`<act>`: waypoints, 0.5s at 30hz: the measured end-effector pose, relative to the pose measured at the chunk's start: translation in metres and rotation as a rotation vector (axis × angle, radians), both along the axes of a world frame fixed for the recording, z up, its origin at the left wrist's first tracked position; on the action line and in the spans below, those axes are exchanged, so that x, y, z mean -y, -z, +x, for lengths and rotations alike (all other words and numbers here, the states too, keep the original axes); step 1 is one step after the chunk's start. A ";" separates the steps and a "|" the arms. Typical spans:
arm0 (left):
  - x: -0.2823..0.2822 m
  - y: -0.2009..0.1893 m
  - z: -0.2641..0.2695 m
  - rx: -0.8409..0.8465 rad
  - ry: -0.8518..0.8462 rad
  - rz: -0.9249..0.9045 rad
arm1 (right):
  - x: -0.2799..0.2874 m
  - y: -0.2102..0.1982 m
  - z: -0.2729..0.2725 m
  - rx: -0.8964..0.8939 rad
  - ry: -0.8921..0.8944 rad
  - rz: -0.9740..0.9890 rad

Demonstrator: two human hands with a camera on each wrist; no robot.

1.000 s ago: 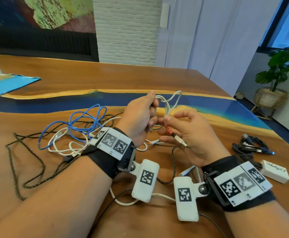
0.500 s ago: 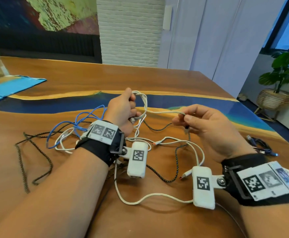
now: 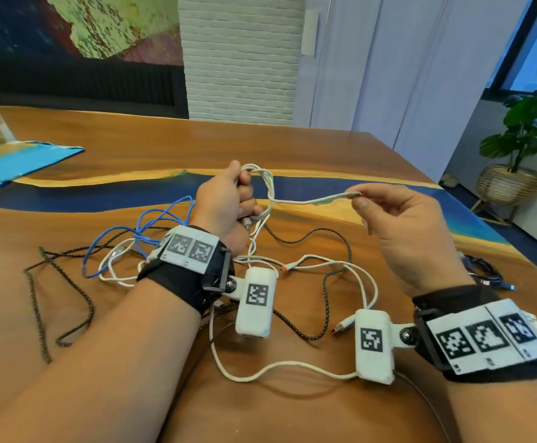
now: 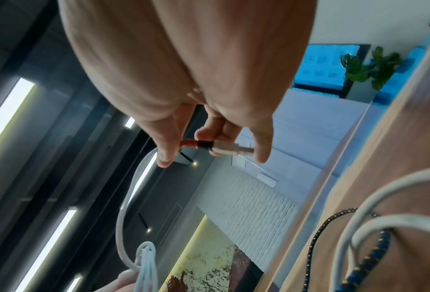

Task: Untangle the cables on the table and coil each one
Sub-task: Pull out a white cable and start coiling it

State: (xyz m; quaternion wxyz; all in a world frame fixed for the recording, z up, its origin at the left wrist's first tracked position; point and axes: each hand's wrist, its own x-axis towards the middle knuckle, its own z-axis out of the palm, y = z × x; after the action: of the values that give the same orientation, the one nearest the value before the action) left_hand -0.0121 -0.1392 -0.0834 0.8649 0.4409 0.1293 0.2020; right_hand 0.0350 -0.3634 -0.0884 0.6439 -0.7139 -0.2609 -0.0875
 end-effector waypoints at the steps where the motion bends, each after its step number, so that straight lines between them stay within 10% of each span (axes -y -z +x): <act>1: 0.002 -0.002 -0.001 0.026 0.028 -0.012 | 0.000 0.000 0.000 0.008 0.036 0.016; 15: 0.041 -0.006 -0.011 0.189 0.328 -0.051 | -0.025 0.007 -0.010 -0.268 0.076 0.435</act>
State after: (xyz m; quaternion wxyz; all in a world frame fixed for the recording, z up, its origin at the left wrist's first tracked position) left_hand -0.0233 -0.1807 -0.0771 0.9054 0.4131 -0.0210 0.0955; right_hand 0.0246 -0.3384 -0.0950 0.8074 -0.5731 -0.1210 -0.0703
